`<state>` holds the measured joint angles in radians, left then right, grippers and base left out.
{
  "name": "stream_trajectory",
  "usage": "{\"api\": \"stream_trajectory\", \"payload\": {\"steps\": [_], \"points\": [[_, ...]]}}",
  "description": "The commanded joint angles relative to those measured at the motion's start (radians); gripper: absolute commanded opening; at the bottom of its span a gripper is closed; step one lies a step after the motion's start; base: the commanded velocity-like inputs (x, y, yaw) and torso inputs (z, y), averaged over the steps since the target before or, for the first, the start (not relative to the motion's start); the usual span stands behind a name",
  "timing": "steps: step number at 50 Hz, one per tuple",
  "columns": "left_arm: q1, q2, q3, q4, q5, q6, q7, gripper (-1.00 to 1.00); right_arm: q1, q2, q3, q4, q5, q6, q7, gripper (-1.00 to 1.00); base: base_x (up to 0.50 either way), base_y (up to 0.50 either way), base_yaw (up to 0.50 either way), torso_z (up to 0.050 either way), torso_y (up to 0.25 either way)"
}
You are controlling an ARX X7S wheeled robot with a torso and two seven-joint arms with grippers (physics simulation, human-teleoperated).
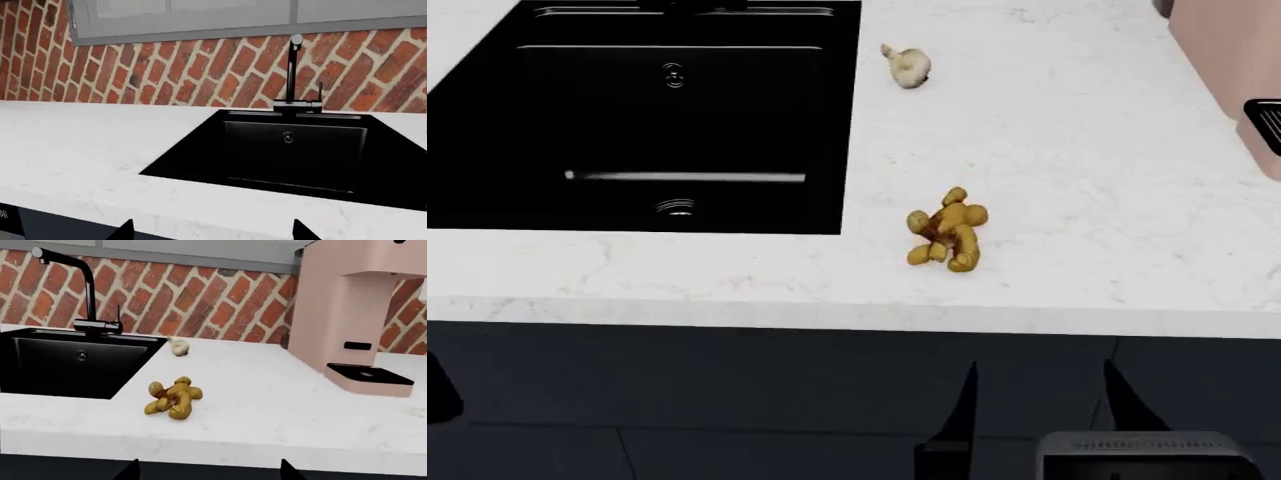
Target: Pick the ginger from the counter and place it in the sink
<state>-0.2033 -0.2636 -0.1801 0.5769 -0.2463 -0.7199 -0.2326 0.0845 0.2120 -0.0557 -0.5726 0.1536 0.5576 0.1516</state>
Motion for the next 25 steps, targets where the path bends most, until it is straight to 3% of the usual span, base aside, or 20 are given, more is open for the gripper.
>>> {"api": "stream_trajectory", "payload": {"steps": [1,12,25], "points": [[-0.155,-0.14,-0.252,0.142,-0.093,-0.332,-0.029,1.0,0.154,0.072,0.062,-0.224,0.054,0.341,0.017,1.0,0.0,0.0,0.0,0.0,0.0],[-0.201,-0.181,-0.308,0.135,-0.111,-0.397,-0.03,1.0,0.202,0.062,0.122,-0.281,0.123,0.443,0.001,1.0,0.0,0.0,0.0,0.0,0.0],[-0.178,-0.157,-0.305,0.152,-0.103,-0.375,-0.048,1.0,0.184,0.058,0.136,-0.301,0.15,0.43,-0.009,1.0,0.18,0.38,0.0,0.0,0.0]]}}
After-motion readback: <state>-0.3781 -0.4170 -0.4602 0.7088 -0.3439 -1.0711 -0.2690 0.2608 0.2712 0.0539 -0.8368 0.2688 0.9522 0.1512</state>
